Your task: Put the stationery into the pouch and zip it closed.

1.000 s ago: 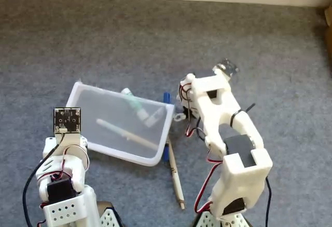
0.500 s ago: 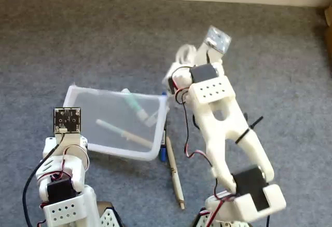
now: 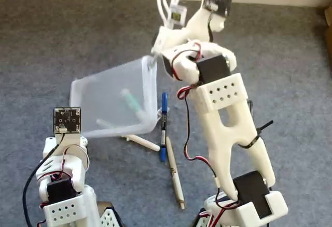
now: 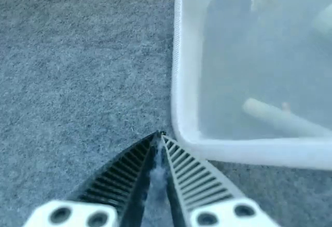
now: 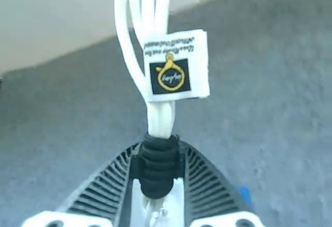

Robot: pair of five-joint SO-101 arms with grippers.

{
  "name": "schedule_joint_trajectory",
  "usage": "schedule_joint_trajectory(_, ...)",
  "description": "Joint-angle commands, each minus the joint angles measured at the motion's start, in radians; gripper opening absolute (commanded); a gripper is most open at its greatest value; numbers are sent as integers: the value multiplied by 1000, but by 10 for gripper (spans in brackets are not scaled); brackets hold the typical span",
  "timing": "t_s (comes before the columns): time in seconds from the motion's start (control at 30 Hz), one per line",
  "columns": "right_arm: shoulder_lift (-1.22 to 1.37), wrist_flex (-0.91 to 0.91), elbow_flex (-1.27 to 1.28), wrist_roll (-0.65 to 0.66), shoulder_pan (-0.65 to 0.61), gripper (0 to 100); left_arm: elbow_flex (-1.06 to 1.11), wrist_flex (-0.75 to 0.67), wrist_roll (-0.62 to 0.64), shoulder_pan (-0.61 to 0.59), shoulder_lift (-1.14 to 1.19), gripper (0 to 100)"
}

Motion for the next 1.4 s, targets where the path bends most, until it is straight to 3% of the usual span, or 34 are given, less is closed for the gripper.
schedule_joint_trajectory(0.0,-33,-77,-137,84,-15,4,19,8,6,-15,-12,11)
schedule_joint_trajectory(0.4,180,-228,-463,299,-13,4,19,5,6,-15,-12,11)
schedule_joint_trajectory(0.8,348,-237,-771,454,-12,4,19,5,6,-15,-12,11)
schedule_joint_trajectory(1.03,361,-302,-799,552,5,4,19,5,6,-15,-12,11)
schedule_joint_trajectory(1.37,414,-305,-796,565,28,4,19,6,6,-13,-12,11)
